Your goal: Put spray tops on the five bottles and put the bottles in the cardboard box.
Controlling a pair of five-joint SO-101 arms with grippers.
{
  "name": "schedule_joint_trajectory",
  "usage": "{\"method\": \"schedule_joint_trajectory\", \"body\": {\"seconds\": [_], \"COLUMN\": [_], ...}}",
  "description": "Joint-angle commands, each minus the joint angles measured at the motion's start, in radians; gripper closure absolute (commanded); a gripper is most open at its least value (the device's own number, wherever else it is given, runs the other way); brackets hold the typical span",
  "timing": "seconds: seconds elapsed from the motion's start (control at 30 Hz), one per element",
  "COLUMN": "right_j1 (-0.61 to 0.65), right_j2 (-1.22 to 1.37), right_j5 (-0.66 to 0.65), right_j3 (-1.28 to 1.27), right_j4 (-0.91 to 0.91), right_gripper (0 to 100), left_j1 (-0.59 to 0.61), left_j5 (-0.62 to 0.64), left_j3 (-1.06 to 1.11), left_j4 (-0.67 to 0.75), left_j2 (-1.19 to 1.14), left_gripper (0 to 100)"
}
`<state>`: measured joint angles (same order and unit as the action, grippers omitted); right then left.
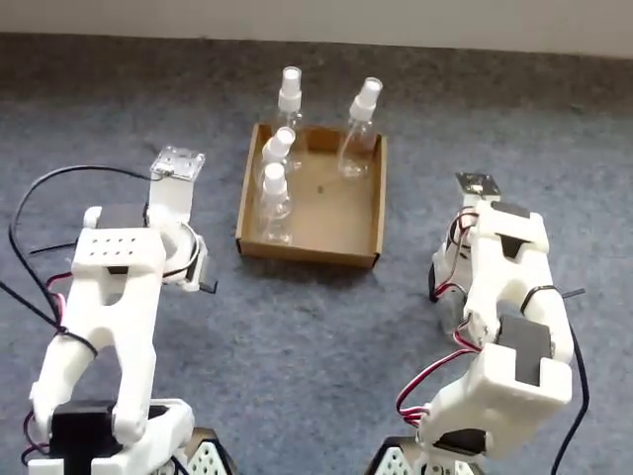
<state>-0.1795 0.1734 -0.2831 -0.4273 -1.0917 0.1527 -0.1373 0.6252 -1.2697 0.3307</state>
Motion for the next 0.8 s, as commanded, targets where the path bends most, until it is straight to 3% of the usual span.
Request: {"method": "schedule_joint_trajectory", "body": {"seconds": [0.0,0.13,0.3,0.37,0.5,0.57,0.77], "right_j1": [-0.025,-0.024,-0.027,-0.028,-0.028,-0.03,-0.024], "right_j2": [-0.007,-0.007,-0.007,-0.007,-0.007,-0.007,-0.007], "right_j5": [-0.012,-0.012,-0.012,-0.012,-0.012,-0.012,-0.012], "right_j3": [0.012,0.012,0.012,0.012,0.012,0.012,0.01], "right_j4": [0.041,0.041,0.041,0.041,0.041,0.039,0.039], "right_gripper": [90.4,90.4,90.4,90.4,90.4,90.4,90.4], "left_j1": [-0.018,-0.01,-0.016,-0.03,-0.062,-0.065,-0.068], "left_j5": [0.054,0.044,-0.107,-0.255,-0.686,-0.81,-0.838], "left_j3": [-0.045,-0.048,-0.054,-0.061,-0.067,-0.067,-0.062], "left_j4": [-0.046,-0.055,-0.055,-0.049,-0.058,-0.072,-0.078], "left_j2": [0.018,0.018,0.025,0.019,0.025,0.025,0.019], "left_gripper": [75,74,77,78,81,82,82]}}
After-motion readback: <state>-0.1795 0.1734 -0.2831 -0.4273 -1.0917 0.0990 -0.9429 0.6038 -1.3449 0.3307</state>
